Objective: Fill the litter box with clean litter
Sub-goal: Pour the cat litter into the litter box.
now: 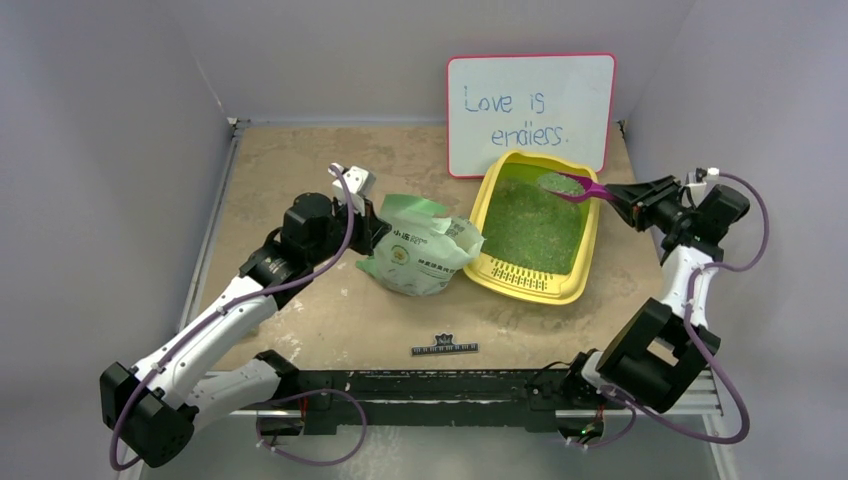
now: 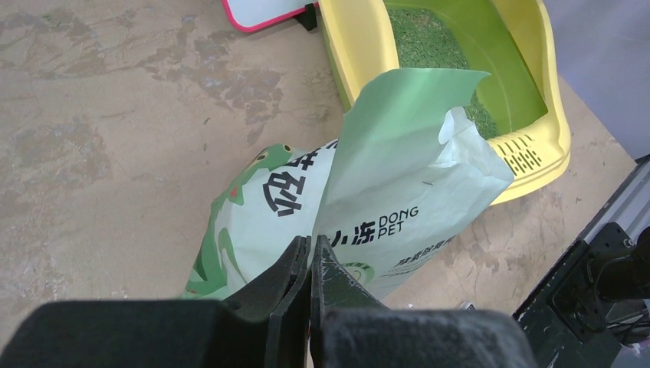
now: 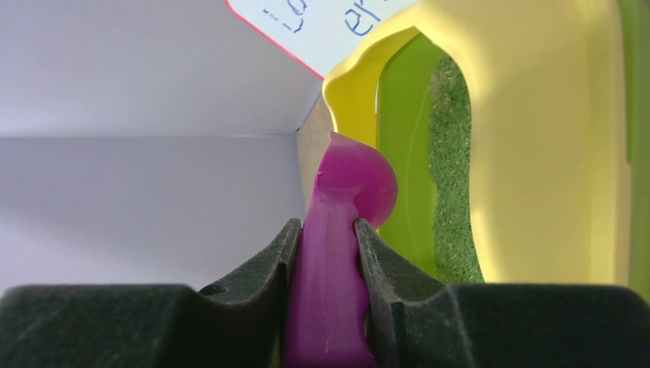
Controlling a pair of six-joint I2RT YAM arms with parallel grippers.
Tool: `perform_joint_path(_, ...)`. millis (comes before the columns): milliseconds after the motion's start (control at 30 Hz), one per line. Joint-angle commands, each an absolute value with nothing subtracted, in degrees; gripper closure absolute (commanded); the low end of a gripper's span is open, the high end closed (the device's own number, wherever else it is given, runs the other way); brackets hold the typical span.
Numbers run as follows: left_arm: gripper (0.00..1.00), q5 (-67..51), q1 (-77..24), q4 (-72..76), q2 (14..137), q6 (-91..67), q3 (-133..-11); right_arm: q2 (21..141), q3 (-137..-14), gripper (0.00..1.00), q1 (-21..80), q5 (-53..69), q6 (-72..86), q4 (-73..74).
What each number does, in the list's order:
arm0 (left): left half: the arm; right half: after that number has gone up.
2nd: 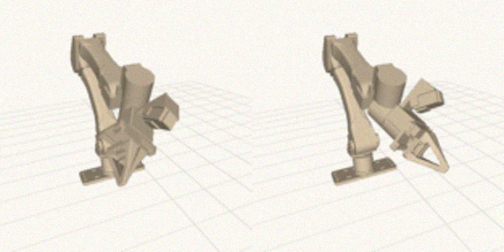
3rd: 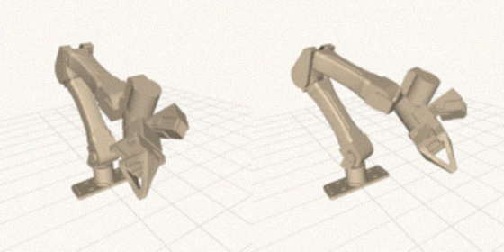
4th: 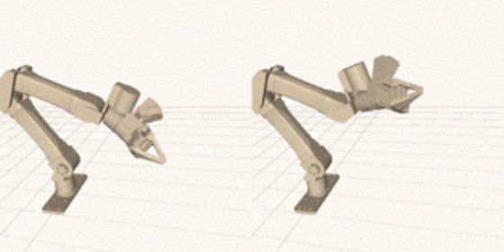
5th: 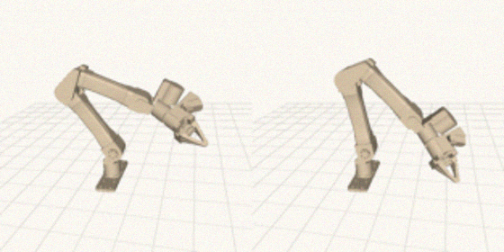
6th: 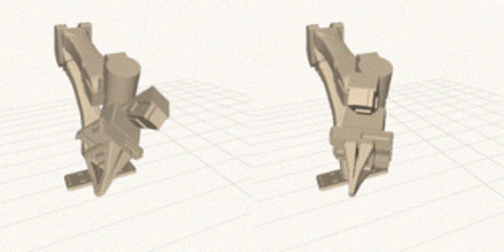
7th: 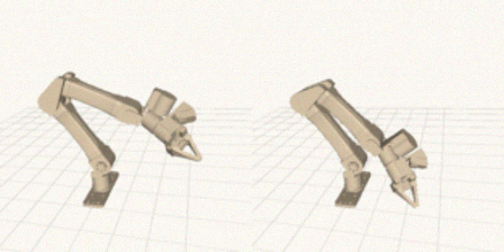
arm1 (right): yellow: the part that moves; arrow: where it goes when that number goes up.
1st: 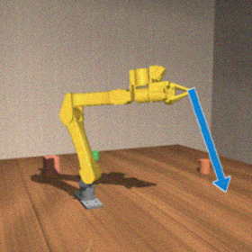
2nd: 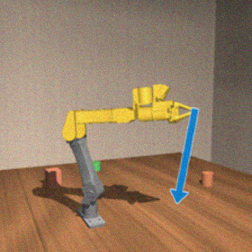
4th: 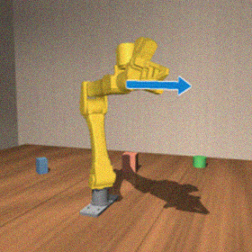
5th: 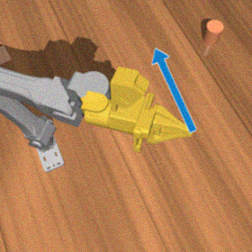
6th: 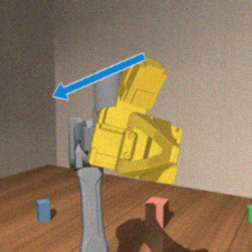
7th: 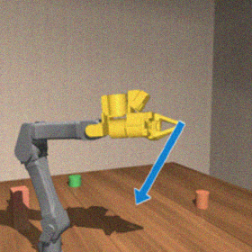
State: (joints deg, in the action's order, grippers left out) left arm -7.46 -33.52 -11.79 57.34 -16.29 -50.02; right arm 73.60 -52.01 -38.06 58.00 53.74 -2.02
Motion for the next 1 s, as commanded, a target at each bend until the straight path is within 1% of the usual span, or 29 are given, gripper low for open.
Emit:
perform_joint_path(0, 1.0, -7.08, -33.54, -9.73, 55.08, -14.86, -52.28, 74.31, -58.35, 1.0, -38.41, 53.58, 47.31, 2.97)
perform_joint_path(67, 1.0, -6.95, -33.54, -9.63, 54.94, -14.94, -52.18, 74.88, -61.23, 1.0, -38.18, 49.97, 43.58, 6.51)
perform_joint_path(200, 1.0, -7.03, -33.57, -9.12, 55.15, -15.03, -52.16, 76.18, -64.13, 1.0, -38.06, 49.08, 41.49, 8.22)
perform_joint_path(533, 1.0, -7.29, -33.52, -8.9, 54.99, -15.38, -52.03, 77.9, -68.55, 1.0, -36.05, 46.24, 40.58, 9.83)
perform_joint_path(667, 1.0, -7.21, -33.57, -8.92, 54.76, -15.38, -51.99, 78.83, -69.99, 1.0, -33.18, 45.17, 40.67, 10.0)
perform_joint_path(833, 1.0, -7.13, -33.57, -9.26, 54.26, -15.47, -51.96, 79.3, -70.39, 1.0, -29.87, 43.57, 40.44, 10.71)
perform_joint_path(967, 1.0, -6.69, -33.54, -9.83, 53.56, -15.34, -51.66, 77.57, -67.85, 1.0, -29.33, 44.3, 39.85, 11.58)
